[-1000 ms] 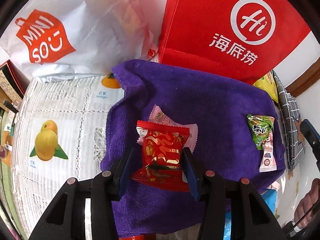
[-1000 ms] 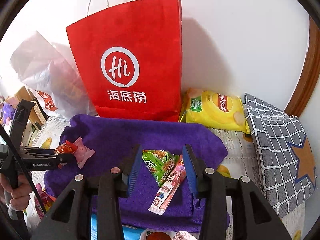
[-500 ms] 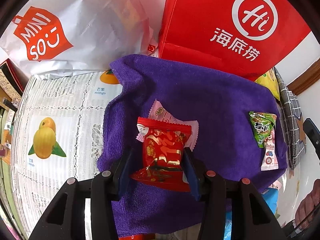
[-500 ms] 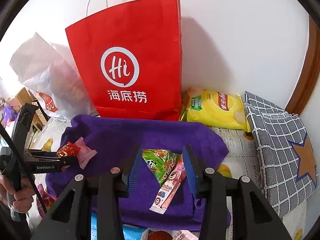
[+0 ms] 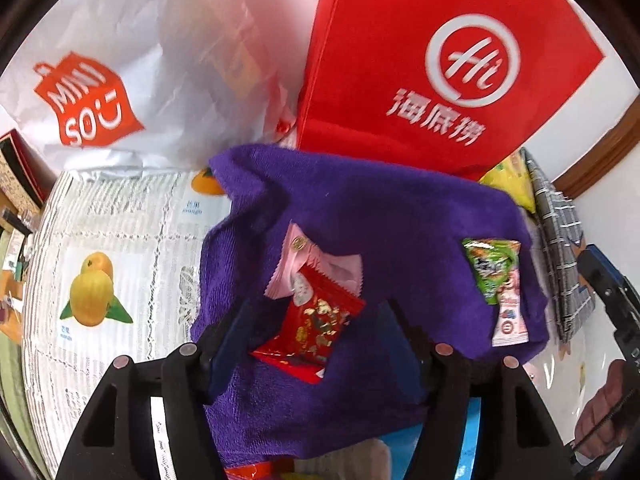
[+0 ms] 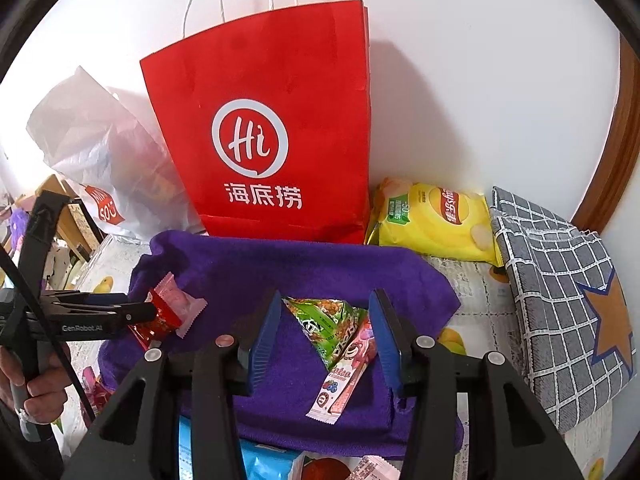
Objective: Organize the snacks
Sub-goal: 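Lower the red snack packet onto the towel and open the left gripper, then move the right gripper back to the pile toward the pale pink packet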
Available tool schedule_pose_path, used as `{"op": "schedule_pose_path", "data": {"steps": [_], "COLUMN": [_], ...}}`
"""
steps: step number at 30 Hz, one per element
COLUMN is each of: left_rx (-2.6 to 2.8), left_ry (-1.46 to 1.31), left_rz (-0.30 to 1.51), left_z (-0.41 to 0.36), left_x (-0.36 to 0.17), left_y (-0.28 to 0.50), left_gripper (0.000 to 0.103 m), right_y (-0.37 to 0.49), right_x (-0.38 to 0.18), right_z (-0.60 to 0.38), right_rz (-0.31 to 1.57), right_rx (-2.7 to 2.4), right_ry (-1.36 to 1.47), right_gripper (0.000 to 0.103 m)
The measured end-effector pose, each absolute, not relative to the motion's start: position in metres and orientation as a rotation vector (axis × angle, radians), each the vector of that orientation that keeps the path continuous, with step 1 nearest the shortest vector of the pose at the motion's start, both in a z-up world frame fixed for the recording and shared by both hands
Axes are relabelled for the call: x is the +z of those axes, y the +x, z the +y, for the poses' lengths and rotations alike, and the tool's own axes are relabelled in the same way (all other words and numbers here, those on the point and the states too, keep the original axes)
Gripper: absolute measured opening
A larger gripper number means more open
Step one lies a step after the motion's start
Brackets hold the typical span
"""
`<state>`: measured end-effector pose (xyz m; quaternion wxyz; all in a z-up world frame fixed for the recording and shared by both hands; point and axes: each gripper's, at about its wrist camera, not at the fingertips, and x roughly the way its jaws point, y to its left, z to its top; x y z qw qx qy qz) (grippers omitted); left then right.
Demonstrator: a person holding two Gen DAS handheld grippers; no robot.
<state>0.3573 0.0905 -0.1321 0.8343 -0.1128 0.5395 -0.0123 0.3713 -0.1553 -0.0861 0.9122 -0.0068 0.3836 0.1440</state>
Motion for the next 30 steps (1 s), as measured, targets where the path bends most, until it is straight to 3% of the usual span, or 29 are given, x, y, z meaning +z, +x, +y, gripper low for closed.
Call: {"op": "schedule_pose_path", "data": {"steps": [13,30], "left_rx": [-0.046,-0.092], "left_ry": [-0.208,-0.237], "left_rz": [1.038,0.955], "left_z": [0.091,0.087], "left_x": [-0.093,-0.054], "left_y": [0.339,0.315], "left_gripper": [0.064,0.064], "right_y": [0.349,0.291], "right_x": [-0.062,-0.103], "right_z": [-0.154,-0.215], "right_rz": [0.739,0.898], "right_rx": [0.277,0.131], "right_ry": [-0.032,-0.021], "right_gripper": [0.048,0.048]}}
